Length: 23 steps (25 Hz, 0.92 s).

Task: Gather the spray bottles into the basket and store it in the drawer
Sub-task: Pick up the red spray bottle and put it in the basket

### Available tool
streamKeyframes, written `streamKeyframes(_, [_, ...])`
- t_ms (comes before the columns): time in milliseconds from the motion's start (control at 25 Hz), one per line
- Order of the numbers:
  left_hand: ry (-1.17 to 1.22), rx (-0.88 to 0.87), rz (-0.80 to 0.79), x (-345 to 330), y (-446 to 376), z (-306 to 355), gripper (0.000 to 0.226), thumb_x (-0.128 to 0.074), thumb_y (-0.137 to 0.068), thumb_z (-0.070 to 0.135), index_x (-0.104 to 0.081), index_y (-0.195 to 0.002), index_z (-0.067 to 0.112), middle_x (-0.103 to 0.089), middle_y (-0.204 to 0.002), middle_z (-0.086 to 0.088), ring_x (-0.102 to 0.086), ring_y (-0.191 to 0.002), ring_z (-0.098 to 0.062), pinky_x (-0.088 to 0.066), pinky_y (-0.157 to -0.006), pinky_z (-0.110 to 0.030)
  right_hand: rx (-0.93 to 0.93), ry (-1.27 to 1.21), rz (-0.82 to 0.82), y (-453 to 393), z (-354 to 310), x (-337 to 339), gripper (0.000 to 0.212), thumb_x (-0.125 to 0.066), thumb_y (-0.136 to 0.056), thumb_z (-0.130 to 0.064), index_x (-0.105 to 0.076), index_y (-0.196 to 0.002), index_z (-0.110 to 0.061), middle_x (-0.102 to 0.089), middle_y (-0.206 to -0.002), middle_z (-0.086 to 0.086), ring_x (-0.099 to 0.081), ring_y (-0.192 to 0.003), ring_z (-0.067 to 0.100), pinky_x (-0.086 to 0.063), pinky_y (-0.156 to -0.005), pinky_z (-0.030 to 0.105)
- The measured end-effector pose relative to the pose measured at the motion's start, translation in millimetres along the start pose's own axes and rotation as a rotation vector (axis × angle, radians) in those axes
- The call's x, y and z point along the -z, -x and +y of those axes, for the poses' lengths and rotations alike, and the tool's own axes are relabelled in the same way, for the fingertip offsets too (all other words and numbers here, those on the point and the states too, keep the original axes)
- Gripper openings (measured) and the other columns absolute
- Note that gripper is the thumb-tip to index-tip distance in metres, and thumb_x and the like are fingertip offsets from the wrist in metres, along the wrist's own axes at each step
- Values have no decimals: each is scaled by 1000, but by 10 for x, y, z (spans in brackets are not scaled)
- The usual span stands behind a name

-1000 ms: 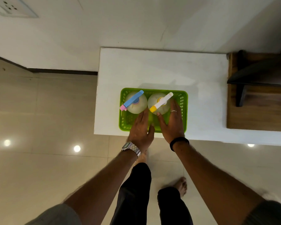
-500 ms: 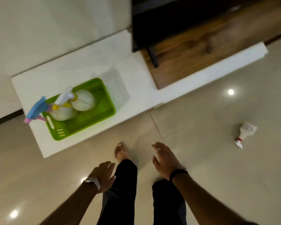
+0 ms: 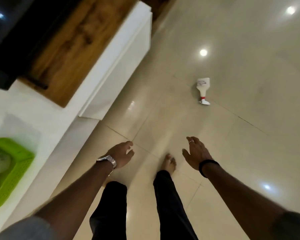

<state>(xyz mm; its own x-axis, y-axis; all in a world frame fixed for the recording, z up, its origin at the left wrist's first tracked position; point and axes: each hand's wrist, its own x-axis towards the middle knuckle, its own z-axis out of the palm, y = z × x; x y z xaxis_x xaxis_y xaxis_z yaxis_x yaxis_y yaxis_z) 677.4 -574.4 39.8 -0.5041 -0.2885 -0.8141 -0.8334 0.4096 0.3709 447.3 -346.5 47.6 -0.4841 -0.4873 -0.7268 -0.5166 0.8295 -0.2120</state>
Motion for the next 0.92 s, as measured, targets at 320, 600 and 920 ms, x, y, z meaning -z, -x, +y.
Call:
streamKeyframes(320, [-152, -164, -52, 12, -818, 1869, 38, -50, -97, 39, -51, -130, 22, -64, -126, 0, -61, -111, -23, -48, -95, -34, -178, -77, 87, -178, 1185, 564, 67, -47, -98, -40, -26, -155, -11, -37, -155, 9, -35, -144, 27, -38, -112, 46])
streamKeyframes(600, [-253, -191, -131, 195, -1454, 2482, 45, -49, -96, 39, -46, -137, 21, -60, -134, -3, -59, -114, -25, -43, -91, -29, -268, -149, 53, -651, 1609, 961, 70, -47, -96, -43, -23, -156, -14, -38, -154, 7, -41, -138, 28, -40, -104, 47])
streamKeyframes(920, [-285, -154, -155, 783, -2410, 2772, 49, -47, -96, 46, -41, -139, 24, -60, -134, -4, -59, -118, -26, -47, -97, -34, -362, -268, 30, -1534, 1731, 1366, 71, -48, -97, -44, -22, -156, -16, -39, -156, 8, -45, -136, 33, -41, -105, 48])
